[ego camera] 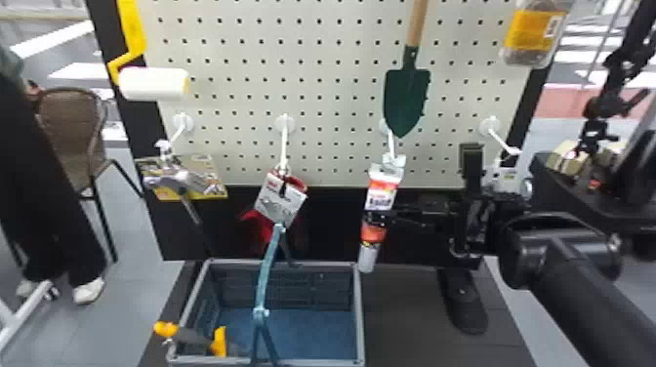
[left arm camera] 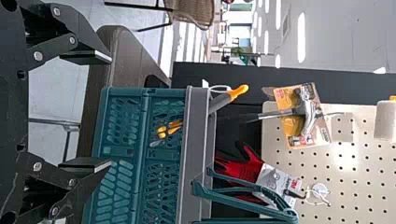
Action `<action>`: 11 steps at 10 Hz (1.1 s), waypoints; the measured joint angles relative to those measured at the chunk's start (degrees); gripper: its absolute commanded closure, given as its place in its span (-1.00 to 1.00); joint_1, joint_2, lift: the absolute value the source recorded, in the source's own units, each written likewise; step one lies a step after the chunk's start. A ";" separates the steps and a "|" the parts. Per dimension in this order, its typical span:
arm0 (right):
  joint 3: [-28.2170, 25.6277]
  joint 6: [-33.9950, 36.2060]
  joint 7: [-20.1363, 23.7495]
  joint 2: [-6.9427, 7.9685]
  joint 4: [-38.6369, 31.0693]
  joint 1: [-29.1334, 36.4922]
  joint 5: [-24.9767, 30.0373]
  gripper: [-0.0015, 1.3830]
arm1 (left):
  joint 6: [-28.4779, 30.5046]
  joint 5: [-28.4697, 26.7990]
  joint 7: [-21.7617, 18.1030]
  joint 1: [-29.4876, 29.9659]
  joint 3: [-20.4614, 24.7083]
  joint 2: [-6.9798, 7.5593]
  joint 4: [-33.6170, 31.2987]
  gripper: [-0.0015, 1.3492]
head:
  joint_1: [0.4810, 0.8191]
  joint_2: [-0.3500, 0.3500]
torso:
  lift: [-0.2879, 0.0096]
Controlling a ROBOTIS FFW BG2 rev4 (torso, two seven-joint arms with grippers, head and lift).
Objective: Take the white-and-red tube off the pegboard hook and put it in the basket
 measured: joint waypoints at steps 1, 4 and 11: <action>0.00 0.25 0.00 -0.05 -1.03 0.54 -0.08 0.38 | 0.06 0.08 0.00 0.03 0.00 0.00 0.00 -0.27 | -0.60 0.00 | 0.26; 0.04 0.74 -0.06 -0.17 -3.76 1.79 -0.59 0.38 | 0.18 0.16 0.00 0.12 -0.07 0.00 0.00 -0.27 | -0.60 0.00 | 0.26; 0.06 2.86 -1.43 -0.28 -15.25 6.83 -0.99 0.38 | 0.24 0.30 0.00 0.18 -0.07 0.00 0.00 -0.27 | -0.60 0.00 | 0.26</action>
